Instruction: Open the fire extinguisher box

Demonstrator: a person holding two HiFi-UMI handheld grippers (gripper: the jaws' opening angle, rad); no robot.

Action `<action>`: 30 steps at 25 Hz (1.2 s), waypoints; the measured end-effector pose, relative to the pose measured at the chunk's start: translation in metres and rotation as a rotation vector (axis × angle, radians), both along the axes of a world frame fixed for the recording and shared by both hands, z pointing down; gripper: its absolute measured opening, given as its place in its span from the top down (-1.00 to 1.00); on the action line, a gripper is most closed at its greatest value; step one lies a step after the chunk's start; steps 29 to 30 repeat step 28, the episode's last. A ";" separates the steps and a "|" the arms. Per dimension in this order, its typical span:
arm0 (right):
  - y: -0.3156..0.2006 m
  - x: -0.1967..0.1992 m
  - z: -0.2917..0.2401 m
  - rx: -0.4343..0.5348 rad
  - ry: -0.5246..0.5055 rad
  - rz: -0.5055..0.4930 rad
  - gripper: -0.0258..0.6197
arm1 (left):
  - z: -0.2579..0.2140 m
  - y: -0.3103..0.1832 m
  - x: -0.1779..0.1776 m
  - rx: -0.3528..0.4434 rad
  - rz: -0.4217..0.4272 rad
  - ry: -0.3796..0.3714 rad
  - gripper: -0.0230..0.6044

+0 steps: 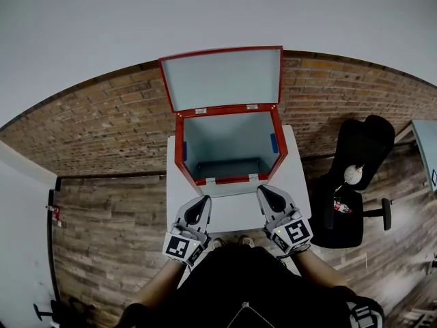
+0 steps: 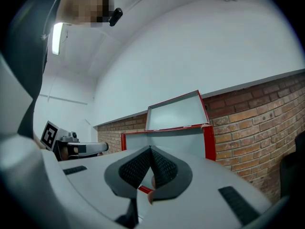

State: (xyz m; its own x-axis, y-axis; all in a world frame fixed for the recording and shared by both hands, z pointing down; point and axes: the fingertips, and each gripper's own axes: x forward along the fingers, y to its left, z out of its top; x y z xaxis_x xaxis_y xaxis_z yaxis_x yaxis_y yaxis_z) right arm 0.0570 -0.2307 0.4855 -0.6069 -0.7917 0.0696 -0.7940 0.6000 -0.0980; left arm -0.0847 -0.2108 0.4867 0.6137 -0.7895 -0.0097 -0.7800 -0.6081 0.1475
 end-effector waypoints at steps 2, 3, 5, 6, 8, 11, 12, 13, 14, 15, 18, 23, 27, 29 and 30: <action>0.000 0.000 0.001 0.009 0.007 -0.004 0.86 | -0.002 -0.001 0.002 -0.011 0.005 -0.002 0.78; 0.000 0.000 0.000 0.016 0.006 -0.009 0.86 | -0.001 -0.002 0.001 0.001 0.001 -0.002 0.78; 0.000 -0.002 -0.001 0.019 0.003 -0.018 0.86 | 0.000 -0.004 -0.001 0.018 -0.006 -0.003 0.78; 0.001 -0.003 -0.001 0.025 -0.002 -0.021 0.86 | 0.000 -0.005 -0.001 0.019 -0.006 -0.003 0.78; 0.000 -0.003 -0.002 0.049 -0.009 -0.023 0.86 | 0.000 -0.005 -0.001 0.015 -0.006 -0.004 0.78; 0.001 -0.002 0.002 0.017 0.003 -0.018 0.86 | 0.000 -0.005 -0.001 0.011 -0.005 -0.004 0.78; 0.002 -0.002 0.003 0.008 0.010 -0.018 0.86 | 0.000 -0.006 0.000 0.009 -0.004 -0.004 0.78; 0.002 -0.002 0.003 0.005 0.014 -0.018 0.86 | 0.000 -0.006 0.000 0.008 -0.004 -0.005 0.78; 0.002 -0.002 0.004 0.007 0.016 -0.018 0.86 | 0.001 -0.006 0.000 0.006 -0.003 -0.005 0.78; 0.001 -0.001 0.004 0.008 0.016 -0.017 0.86 | 0.001 -0.007 -0.001 0.004 -0.004 -0.003 0.78; 0.001 0.000 0.004 0.009 0.012 -0.011 0.86 | 0.002 -0.008 -0.003 0.004 -0.011 0.002 0.78; 0.002 -0.001 -0.001 0.013 0.017 -0.006 0.86 | 0.001 -0.007 -0.003 0.011 -0.011 0.000 0.78; 0.003 -0.001 0.001 0.021 0.011 -0.005 0.86 | 0.000 -0.006 -0.004 0.009 -0.014 0.001 0.78; 0.003 -0.002 0.001 0.029 0.007 -0.005 0.86 | -0.001 -0.006 -0.005 0.012 -0.015 0.003 0.78; 0.003 -0.002 0.001 0.029 0.007 -0.005 0.86 | -0.001 -0.006 -0.005 0.012 -0.015 0.003 0.78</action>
